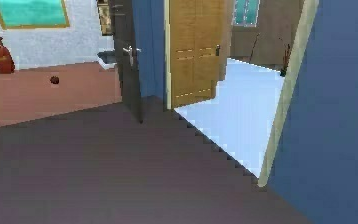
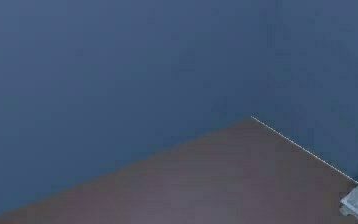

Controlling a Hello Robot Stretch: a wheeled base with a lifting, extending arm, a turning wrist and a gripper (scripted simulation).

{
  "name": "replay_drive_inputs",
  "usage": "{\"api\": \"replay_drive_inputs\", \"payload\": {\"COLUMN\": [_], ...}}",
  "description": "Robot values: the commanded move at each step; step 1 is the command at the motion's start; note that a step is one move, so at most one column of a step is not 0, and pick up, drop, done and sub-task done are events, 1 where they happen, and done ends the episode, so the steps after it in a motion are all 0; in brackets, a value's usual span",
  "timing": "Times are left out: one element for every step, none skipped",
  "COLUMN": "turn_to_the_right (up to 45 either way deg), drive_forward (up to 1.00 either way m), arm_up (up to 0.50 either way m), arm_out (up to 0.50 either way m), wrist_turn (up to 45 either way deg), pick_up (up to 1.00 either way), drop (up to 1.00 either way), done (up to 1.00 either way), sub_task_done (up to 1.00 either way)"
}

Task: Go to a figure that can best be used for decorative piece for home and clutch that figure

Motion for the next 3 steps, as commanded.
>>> {"api": "replay_drive_inputs", "payload": {"turn_to_the_right": [-39.0,0.0,0.0], "drive_forward": [0.00,1.00,1.00], "arm_up": [0.00,0.00,0.00], "arm_out": [0.00,0.00,0.00], "wrist_turn": [0.0,0.0,0.0], "pick_up": [0.00,0.00,0.00], "drop": [0.00,0.00,0.00], "done": [0.00,0.00,0.00], "sub_task_done": [0.00,0.00,0.00]}}
